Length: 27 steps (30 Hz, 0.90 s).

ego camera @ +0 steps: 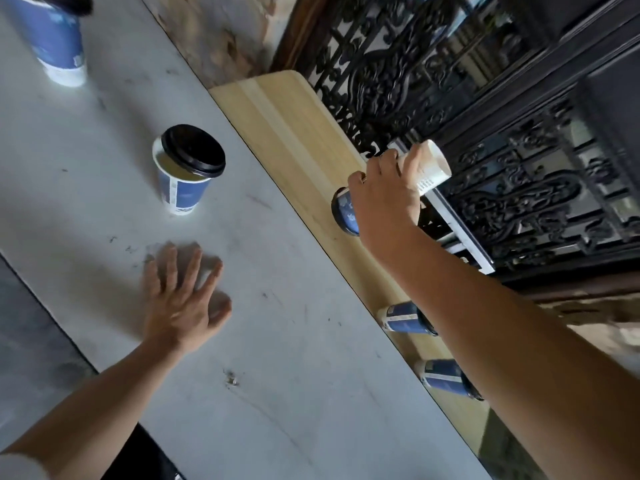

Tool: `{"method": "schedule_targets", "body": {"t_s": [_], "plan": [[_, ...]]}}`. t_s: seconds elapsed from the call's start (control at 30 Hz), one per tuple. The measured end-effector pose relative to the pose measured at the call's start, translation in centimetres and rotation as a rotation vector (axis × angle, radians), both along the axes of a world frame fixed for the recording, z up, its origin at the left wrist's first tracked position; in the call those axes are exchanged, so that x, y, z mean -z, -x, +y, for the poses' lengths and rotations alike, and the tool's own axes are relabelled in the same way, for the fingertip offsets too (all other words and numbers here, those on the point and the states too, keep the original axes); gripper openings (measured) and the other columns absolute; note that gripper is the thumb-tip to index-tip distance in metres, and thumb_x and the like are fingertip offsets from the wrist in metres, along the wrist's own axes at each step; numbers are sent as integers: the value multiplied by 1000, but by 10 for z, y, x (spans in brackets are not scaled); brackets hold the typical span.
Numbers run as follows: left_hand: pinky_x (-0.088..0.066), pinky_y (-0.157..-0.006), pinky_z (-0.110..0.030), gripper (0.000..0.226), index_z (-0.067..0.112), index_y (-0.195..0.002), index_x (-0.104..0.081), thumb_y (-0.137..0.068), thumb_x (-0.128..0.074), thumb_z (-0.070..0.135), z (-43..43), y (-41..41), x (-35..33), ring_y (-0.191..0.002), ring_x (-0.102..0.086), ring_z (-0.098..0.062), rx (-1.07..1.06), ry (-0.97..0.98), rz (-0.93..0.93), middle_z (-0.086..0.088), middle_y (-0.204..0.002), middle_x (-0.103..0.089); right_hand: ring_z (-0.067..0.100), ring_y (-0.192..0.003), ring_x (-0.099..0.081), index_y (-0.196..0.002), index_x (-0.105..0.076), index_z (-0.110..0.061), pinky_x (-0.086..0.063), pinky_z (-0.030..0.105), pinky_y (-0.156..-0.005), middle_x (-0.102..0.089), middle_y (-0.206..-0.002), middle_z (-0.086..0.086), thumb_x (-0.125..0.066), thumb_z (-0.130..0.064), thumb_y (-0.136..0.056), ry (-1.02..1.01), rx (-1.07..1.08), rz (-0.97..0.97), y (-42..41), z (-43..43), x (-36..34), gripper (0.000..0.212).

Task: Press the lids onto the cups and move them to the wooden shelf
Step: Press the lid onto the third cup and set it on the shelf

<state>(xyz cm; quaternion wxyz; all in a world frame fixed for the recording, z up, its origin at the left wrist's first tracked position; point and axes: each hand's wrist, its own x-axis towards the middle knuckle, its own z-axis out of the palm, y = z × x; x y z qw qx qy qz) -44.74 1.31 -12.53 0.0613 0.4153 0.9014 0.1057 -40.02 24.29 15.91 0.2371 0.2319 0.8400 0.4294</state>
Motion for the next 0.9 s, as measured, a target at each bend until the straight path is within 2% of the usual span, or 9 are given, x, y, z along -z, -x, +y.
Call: {"method": "schedule_targets", "body": {"t_s": [0.23,0.53,0.67,0.8,0.9], "plan": [[2,-122,-69,82,24,-147,-54,-77,-48,67,0,0,6,-151,-12,-54,-7,-19,17,-17,-164,-34,43,-134,-32,-141,-44,-15,-9,72,-114,-44,-138,18,-72,-33,-80,36,-96,-78,3,-23,27,69],[5,-123,-66,80,23,-146,-55,-79,-49,66,0,2,7,-149,-19,-54,14,-35,24,-17,-162,-36,41,-127,-37,-137,-48,-15,-19,70,-112,-49,-132,16,-72,-34,-76,-10,30,-69,-3,-6,23,68],[4,-123,-66,81,23,-147,-53,-80,-47,67,0,2,7,-148,-20,-55,21,-25,27,-18,-163,-35,39,-128,-37,-139,-47,-17,-20,68,-112,-49,-134,13,-72,-33,-78,58,85,-79,-7,-2,30,68],[5,-123,-65,81,22,-147,-53,-81,-46,68,0,2,6,-147,-22,-55,25,-13,25,-18,-163,-34,36,-131,-37,-144,-41,-20,-20,65,-113,-49,-137,9,-74,-34,-77,129,-11,-38,-8,-1,35,75],[7,-123,-64,82,23,-149,-51,-81,-45,68,0,3,5,-148,-21,-55,22,-1,20,-17,-164,-32,36,-128,-38,-142,-43,-18,-26,61,-111,-50,-135,10,-72,-33,-76,113,-29,-26,-5,0,36,73]]}}
